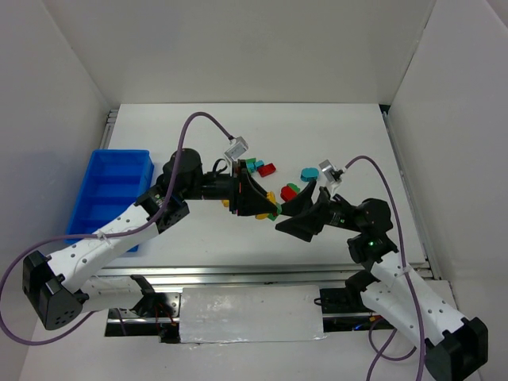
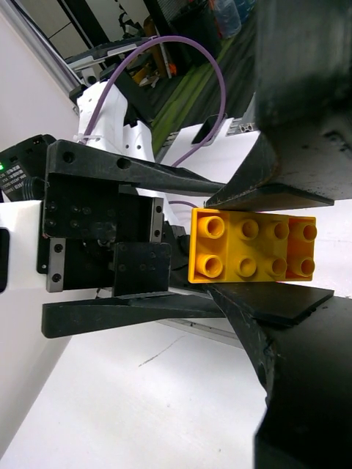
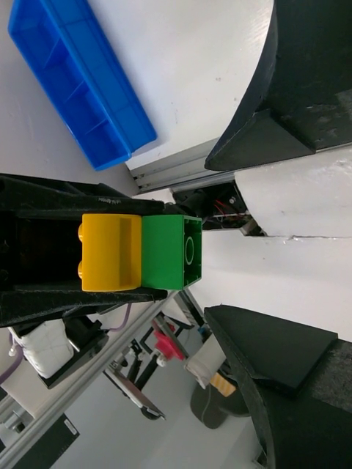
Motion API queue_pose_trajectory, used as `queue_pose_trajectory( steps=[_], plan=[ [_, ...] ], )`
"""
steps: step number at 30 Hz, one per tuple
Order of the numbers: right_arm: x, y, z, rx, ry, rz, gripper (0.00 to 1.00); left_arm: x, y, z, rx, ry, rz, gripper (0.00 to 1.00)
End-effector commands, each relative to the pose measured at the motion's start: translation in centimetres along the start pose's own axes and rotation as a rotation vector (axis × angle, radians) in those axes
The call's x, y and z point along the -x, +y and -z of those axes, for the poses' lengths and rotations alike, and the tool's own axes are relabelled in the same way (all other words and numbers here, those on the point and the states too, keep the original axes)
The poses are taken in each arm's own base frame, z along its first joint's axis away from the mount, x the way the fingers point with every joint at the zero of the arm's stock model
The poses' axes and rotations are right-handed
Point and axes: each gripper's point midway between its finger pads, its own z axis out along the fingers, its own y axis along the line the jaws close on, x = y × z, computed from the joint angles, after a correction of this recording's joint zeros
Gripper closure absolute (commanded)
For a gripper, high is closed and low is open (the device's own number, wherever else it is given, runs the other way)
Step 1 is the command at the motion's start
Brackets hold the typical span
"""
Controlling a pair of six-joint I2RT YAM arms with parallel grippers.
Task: Sort the legos into containers by color
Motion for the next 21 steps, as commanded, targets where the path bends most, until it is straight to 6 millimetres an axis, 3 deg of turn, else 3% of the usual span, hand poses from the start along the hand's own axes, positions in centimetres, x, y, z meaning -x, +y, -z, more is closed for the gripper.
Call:
queue_pose_trajectory(
  steps=[1, 14, 15, 21],
  plan=[
    [1.9, 2.0, -0.9, 0.060, -0.049, 0.095, 0.19, 1.1, -1.3, 0.4, -0.037, -0.043, -0.043, 1.00],
    [3.0, 1.5, -2.1, 0.039, -0.097, 0.113, 0.33, 0.5, -1.3, 0.5, -0.049, -0.035, -0.028, 1.00],
    [3.0, 1.7, -2.2, 0.049, -0.095, 0.109, 0.36, 0.5, -1.3, 0.5, -0.047, -0.036, -0.026, 1.00],
    [2.7, 2.0, -2.2, 0.084, -0.093, 0.116, 0.77, 0.6, -1.4, 0.4, -0.056, -0.029, -0.025, 1.00]
  ],
)
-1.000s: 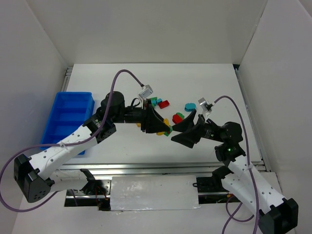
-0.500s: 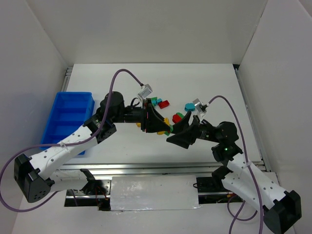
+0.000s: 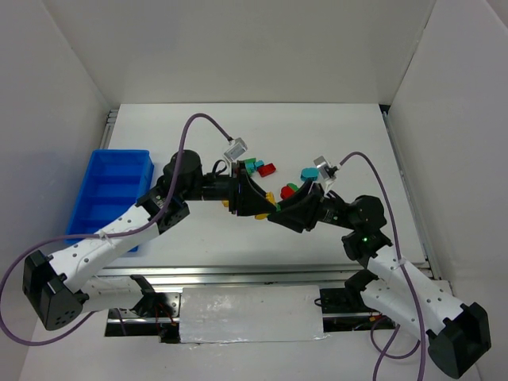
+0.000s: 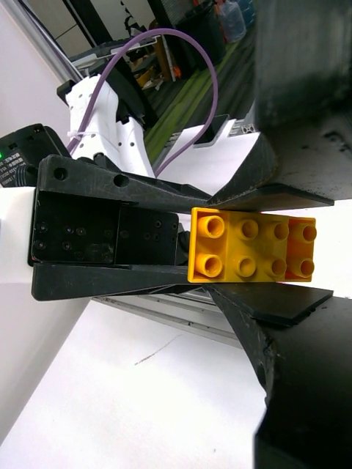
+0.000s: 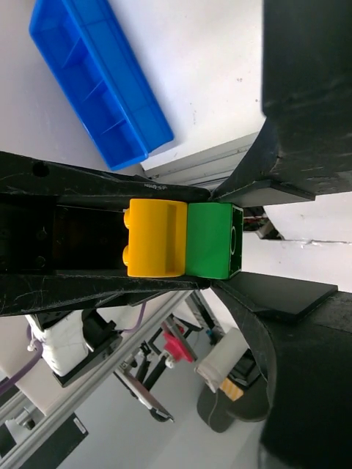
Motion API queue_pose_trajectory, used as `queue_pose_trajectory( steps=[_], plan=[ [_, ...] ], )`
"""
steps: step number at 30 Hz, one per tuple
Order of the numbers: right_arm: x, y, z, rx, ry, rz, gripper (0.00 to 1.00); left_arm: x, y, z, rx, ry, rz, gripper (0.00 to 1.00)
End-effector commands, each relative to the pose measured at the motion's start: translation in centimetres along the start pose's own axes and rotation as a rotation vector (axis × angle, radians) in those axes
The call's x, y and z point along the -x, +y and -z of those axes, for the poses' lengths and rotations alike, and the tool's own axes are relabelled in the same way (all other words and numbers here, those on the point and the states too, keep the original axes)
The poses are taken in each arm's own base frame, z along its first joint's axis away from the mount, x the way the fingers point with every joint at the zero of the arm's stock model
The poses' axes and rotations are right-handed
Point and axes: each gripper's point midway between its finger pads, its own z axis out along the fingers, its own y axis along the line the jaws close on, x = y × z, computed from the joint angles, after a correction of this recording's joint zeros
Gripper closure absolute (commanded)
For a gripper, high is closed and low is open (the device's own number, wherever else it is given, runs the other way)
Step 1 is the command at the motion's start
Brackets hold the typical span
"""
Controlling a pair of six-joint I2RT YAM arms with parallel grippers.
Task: Sort the legos into containers by color
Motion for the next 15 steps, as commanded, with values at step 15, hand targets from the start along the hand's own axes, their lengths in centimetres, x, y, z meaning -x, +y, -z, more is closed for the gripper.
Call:
queue_pose_trajectory(
  steps=[15],
  plan=[
    [-0.9, -0.7, 1.8, -0.054, -0.020, 0.232, 1.00, 7.2, 4.2, 10.9, 0.328, -0.206, -0.070, 1.00]
  ],
)
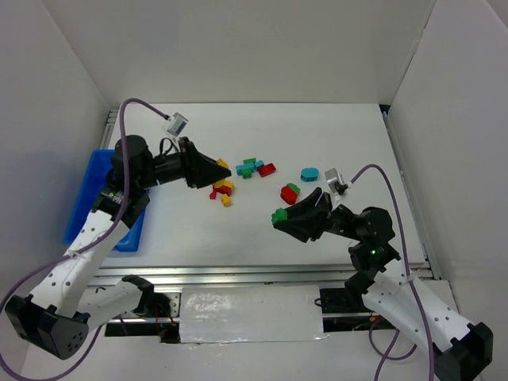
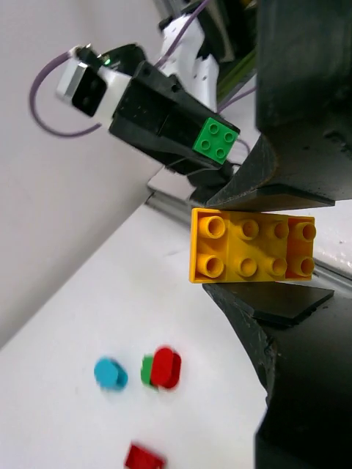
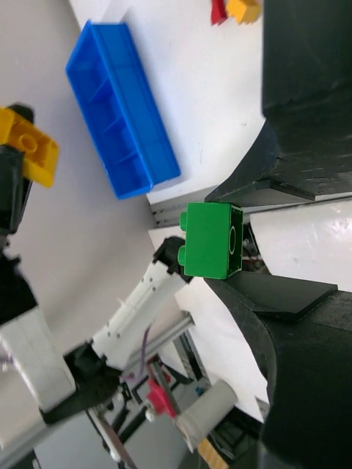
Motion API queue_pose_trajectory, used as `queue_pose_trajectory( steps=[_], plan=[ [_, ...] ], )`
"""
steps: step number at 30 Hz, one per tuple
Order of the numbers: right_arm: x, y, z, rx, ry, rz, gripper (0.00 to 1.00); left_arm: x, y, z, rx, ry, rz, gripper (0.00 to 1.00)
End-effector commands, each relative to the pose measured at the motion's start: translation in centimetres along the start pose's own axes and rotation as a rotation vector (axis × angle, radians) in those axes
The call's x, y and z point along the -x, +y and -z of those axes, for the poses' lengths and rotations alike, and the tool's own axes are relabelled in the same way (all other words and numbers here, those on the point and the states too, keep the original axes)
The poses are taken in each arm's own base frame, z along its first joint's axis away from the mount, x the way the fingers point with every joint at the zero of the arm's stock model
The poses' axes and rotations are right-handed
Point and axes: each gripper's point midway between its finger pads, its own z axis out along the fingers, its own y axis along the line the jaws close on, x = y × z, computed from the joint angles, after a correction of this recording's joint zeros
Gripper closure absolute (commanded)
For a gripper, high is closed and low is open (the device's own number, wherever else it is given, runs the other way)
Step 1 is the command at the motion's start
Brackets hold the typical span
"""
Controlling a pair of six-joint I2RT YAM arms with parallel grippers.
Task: Sort the legos into containers by color
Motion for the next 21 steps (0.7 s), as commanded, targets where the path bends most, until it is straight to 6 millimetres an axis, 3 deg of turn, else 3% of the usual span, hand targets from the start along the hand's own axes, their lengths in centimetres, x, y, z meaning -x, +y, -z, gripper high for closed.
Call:
queue_pose_trajectory(
  steps=[1, 2, 3, 5, 6, 8, 10, 13, 14, 15, 16, 19, 21],
  plan=[
    [0.1, -2.0, -0.1, -0.091, -0.007, 0.024, 1.00, 2.1, 1.4, 2.2, 0.137, -0.042, -0.068, 1.00],
    [0.0, -2.7, -0.2, -0.130, 0.009, 0.004, 1.00, 3.5, 5.5, 3.9, 0.376, -0.103, -0.017, 1.00],
    [0.0, -3.2, -0.2, -0.156, 0.014, -0.012, 1.00, 4.0, 8.3, 5.4, 0.530, -0.132, 0.022, 1.00],
    [0.3, -4.8, -0.3, -0.249, 0.014, -0.057, 1.00, 4.7, 16.1, 11.3, 0.979, -0.213, 0.172, 1.00],
    [0.3, -5.2, -0.4, -0.269, 0.014, -0.070, 1.00, 4.5, 18.1, 13.2, 1.080, -0.259, 0.275, 1.00],
    [0.4, -6.3, -0.5, -0.332, 0.014, -0.111, 1.00, 4.0, 23.4, 19.2, 1.344, -0.368, 0.413, 1.00],
    [0.2, -6.9, -0.5, -0.364, 0.020, -0.148, 1.00, 3.7, 26.1, 23.0, 1.481, -0.493, 0.517, 1.00],
    [0.2, -6.7, -0.8, -0.350, 0.037, -0.165, 1.00, 3.8, 30.6, 25.9, 1.603, -0.576, 0.581, 1.00],
    [0.3, -6.5, -0.8, -0.344, 0.040, -0.167, 1.00, 4.0, 31.6, 26.0, 1.602, -0.579, 0.577, 1.00],
    [0.1, -6.5, -0.8, -0.340, 0.048, -0.173, 1.00, 5.6, 32.5, 26.7, 1.607, -0.619, 0.551, 1.00],
    [-0.1, -6.3, -0.8, -0.334, 0.053, -0.175, 1.00, 4.8, 34.5, 26.9, 1.640, -0.595, 0.571, 1.00],
    [-0.8, -6.0, -0.6, -0.314, 0.069, -0.182, 1.00, 5.6, 36.9, 28.2, 1.674, -0.606, 0.587, 0.98],
    [-1.2, -6.2, -0.5, -0.315, 0.076, -0.186, 1.00, 5.8, 37.7, 28.4, 1.685, -0.607, 0.576, 0.91]
  ],
)
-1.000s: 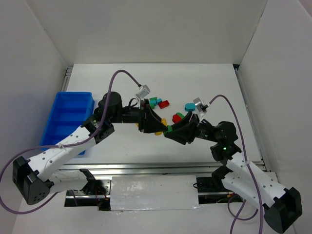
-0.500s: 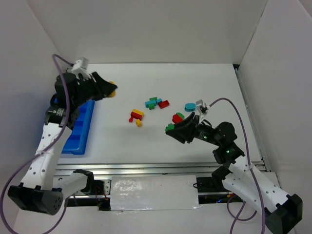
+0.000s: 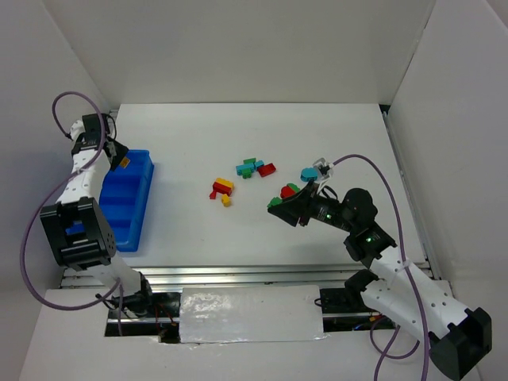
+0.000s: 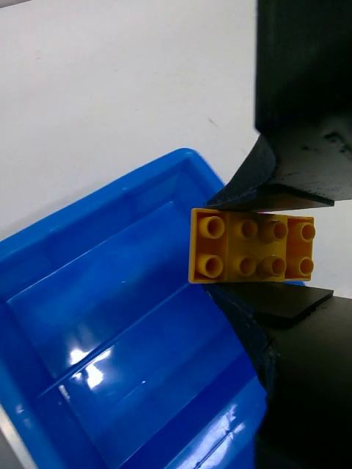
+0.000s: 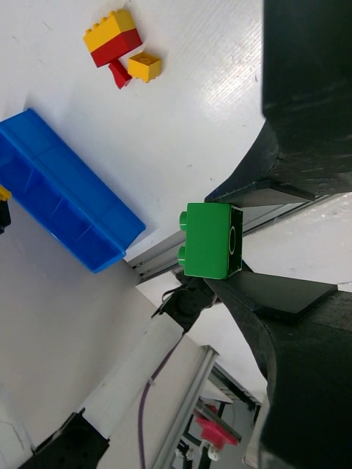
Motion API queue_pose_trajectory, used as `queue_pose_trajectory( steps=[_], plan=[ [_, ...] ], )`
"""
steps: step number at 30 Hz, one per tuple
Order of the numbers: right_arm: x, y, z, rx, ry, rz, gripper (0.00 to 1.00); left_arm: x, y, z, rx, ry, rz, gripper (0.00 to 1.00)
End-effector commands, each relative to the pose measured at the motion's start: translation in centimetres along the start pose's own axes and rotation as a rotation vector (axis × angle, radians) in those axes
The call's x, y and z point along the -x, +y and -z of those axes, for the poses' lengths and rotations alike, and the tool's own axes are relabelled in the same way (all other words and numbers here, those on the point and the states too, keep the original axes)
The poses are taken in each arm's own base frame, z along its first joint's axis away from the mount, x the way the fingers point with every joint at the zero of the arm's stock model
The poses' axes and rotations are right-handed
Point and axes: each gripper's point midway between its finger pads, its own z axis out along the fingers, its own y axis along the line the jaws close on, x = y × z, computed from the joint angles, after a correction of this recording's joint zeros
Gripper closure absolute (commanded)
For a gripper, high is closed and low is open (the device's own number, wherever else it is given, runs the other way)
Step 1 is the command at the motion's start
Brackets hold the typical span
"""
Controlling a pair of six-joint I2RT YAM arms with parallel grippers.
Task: Sort the legos into containers by color
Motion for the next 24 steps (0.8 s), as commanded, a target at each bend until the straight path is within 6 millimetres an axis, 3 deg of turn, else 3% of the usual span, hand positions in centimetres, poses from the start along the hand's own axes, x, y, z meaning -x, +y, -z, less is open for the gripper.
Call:
queue_pose_trajectory(
  steps=[1, 2, 4, 7, 9, 12, 15, 17, 20, 21, 23, 24],
  plan=[
    [0.6, 1.0, 0.1, 0.036, -0.011, 0.022, 1.00, 4.6, -1.7, -0.3, -0.019, -0.136, 0.061, 0.89],
    [0.4, 0.9, 0.1, 0.037, -0.009, 0.021, 1.00, 5.2, -1.8, -0.6, -0.012, -0.145, 0.057, 0.82],
    [0.2, 0.8, 0.1, 0.036, -0.008, 0.021, 1.00, 4.1, -0.8, -2.2, 0.036, -0.102, 0.045, 0.74],
    [0.2, 0.6, 0.0, 0.030, -0.005, 0.021, 1.00, 3.5, -0.3, -3.8, 0.037, -0.079, 0.042, 0.48],
    [0.3, 0.5, 0.0, 0.026, -0.001, 0.028, 1.00, 3.4, -0.3, -4.1, 0.030, -0.076, 0.038, 0.29],
    [0.1, 0.5, -0.1, 0.025, 0.013, 0.032, 1.00, 4.0, -0.9, -4.3, 0.007, -0.079, 0.036, 0.11],
    [0.0, 0.4, -0.1, 0.024, 0.017, 0.031, 1.00, 4.2, -1.0, -4.4, 0.007, -0.072, 0.031, 0.02],
    [-0.1, 0.2, -0.1, 0.022, 0.018, 0.027, 1.00, 4.5, -1.2, -3.9, 0.001, -0.069, 0.033, 0.01],
    [-0.2, -0.2, -0.3, 0.003, 0.012, 0.006, 1.00, 5.2, -3.3, -0.9, -0.116, -0.087, -0.001, 0.00],
    [-0.2, -0.4, -0.4, -0.003, 0.020, 0.000, 1.00, 4.4, -5.8, 0.6, -0.238, -0.064, -0.036, 0.01],
    [-0.2, -0.5, -0.6, -0.008, 0.026, -0.008, 1.00, 4.6, -9.0, 5.2, -0.389, -0.099, -0.131, 0.00],
    [-0.2, -0.7, -0.7, -0.016, 0.029, -0.014, 1.00, 3.6, -12.0, 9.1, -0.505, -0.109, -0.200, 0.00]
  ],
)
